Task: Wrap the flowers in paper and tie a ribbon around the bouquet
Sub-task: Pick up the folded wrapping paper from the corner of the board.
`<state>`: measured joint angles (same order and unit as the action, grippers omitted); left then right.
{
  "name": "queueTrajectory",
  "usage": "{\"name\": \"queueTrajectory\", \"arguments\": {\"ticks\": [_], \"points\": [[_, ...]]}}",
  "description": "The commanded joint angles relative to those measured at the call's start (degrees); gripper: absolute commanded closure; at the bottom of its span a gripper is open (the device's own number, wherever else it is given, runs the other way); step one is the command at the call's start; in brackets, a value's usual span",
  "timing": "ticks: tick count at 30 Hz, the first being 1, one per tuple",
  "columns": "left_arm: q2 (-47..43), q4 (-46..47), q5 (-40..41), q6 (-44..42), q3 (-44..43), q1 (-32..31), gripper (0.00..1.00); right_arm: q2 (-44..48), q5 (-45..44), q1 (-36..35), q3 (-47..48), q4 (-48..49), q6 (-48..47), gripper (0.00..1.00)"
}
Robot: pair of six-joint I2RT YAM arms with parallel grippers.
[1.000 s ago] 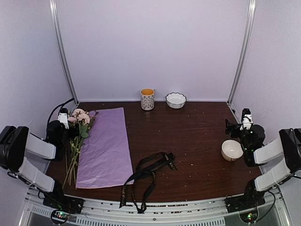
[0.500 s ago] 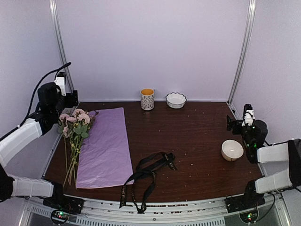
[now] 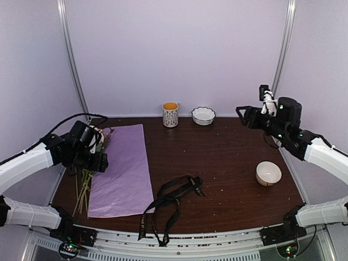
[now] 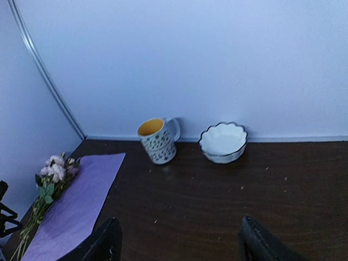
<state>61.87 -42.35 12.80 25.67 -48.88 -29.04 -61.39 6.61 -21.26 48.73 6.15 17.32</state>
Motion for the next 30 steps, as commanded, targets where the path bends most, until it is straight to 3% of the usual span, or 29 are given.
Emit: {"name": "queueTrajectory", "arguments": {"ticks": [1, 5, 10, 15, 30], "points": [[0.21, -11.55, 1.14, 15.15, 5.81, 0.13, 0.28, -5.41, -5.44, -10.78, 3.79, -17.23, 2.81, 0.26], [-2.44, -14.76, 3.82, 26.55, 10.07, 0.16, 0.26, -11.35, -8.02, -19.06, 7.19, -22.86, 1.63, 0.26], [-1.76, -8.47, -2.84, 32.04, 16.15, 0.46, 0.23, -16.58, -6.6, -23.85, 8.81, -25.47, -1.12, 0.26], [4.57, -3.38, -11.29, 32.1, 17.7, 1.1, 0.24, -18.66, -5.46, -24.28, 7.88, -26.46, -2.91, 0.26], [8.53, -4.16, -14.21, 31.88, 21.13, 1.49, 0.2, -17.89, -3.98, -25.17, 4.51, -25.88, -3.36, 0.26]]}}
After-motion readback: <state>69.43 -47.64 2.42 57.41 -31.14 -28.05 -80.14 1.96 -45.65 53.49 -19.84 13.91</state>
